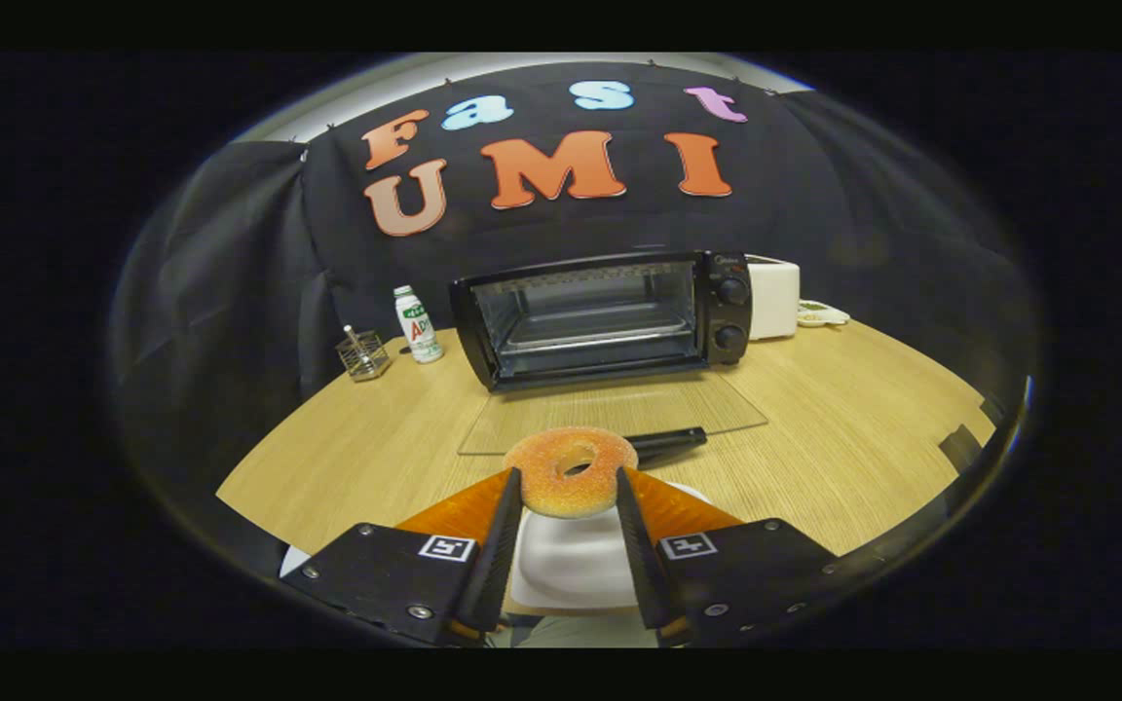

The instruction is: Open the toaster oven, put the food inside, and close the toaster oven door.

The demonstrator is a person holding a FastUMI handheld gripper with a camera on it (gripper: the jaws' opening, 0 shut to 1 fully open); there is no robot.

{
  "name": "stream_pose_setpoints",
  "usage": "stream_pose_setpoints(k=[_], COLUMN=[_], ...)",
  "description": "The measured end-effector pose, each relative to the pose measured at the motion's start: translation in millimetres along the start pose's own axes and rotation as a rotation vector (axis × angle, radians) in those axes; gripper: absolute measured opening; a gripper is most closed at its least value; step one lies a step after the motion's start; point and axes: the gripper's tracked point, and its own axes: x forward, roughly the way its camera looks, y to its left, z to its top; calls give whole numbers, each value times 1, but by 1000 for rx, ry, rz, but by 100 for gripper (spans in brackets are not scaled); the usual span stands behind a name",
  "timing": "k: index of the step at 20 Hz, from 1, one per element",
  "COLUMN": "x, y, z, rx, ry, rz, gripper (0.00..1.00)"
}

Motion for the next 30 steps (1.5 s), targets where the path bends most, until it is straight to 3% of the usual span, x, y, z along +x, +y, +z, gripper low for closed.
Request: stream_pose_setpoints(k=[8, 20, 26, 30], x=[81, 178, 214, 221], y=[-18, -30, -30, -26], z=[69, 108, 111, 111], rx=[15, 426, 557, 585], ry=[-60, -54, -29, -27], rz=[-39, 62, 89, 91], gripper=[54, 54, 54, 65])
